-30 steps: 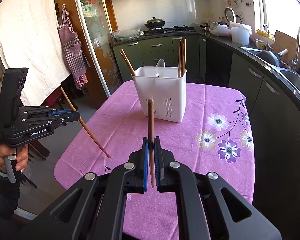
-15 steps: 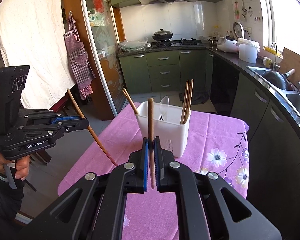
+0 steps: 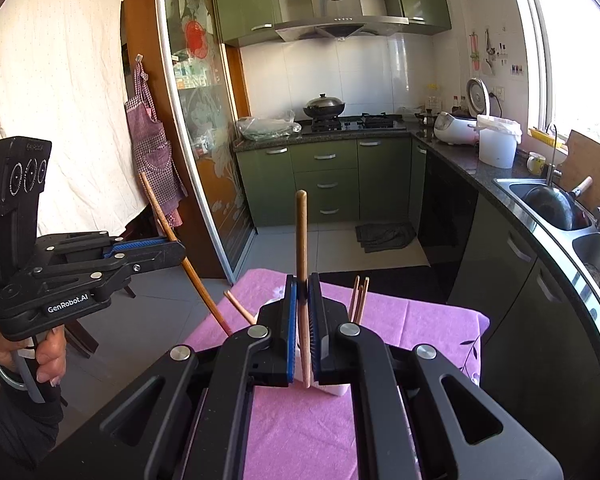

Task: Organize utensils
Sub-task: 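Carry both chopsticks over the caddy and lower them into it, then open both tools to release the chopsticks into the caddy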

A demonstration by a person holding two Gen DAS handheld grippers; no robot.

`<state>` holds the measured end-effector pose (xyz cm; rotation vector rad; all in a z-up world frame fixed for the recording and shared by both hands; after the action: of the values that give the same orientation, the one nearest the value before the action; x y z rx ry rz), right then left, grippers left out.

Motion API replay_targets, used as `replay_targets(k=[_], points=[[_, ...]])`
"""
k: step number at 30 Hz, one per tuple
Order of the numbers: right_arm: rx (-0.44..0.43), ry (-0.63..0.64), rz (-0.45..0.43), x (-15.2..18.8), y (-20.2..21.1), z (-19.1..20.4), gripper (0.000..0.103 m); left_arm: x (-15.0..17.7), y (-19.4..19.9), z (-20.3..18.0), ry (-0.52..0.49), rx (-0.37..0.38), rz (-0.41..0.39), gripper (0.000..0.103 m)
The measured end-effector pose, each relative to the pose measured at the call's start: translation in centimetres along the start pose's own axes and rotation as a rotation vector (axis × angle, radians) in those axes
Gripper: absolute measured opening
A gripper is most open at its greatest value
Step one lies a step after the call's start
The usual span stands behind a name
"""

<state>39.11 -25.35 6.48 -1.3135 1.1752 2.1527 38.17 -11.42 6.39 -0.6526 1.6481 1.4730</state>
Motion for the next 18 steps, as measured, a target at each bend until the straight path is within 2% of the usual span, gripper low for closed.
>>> replay_targets(k=[4, 8, 12, 18], points=[[0.003, 0.006, -0.026, -2.7, -1.0, -0.9, 0.006, -1.7, -2.1, 0.7, 0.022, -0.019, -0.011, 0.006], [0.024, 0.009, -0.024, -3.7, -2.9, -2.4, 0.006, -1.6, -4.9, 1.3, 0.028, -0.048, 0.009, 0.006], [0.02, -0.02, 0.012, -2.4, -5.9, -4.1, 0.006, 0.3, -7.5, 1.4, 0.028, -0.046, 0.065, 0.006], [0.026, -0.049, 0.073, 1.5, -9.9, -5.6, 0.006, 3.4, -10.1, 1.3, 0.019, -0.047, 0.131, 0.006]])
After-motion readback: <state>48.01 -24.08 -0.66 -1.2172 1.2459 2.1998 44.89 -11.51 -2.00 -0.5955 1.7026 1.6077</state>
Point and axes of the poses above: each gripper's, at about its wrist camera, not at the fingertips, and y roughly against the way its jaws point, z to its left, x to its underside, the point moved 9 cm from there along -y, roughly the way its jaws point, and after that the axes turned 8 degrees about -x, right-handed, at the moved point
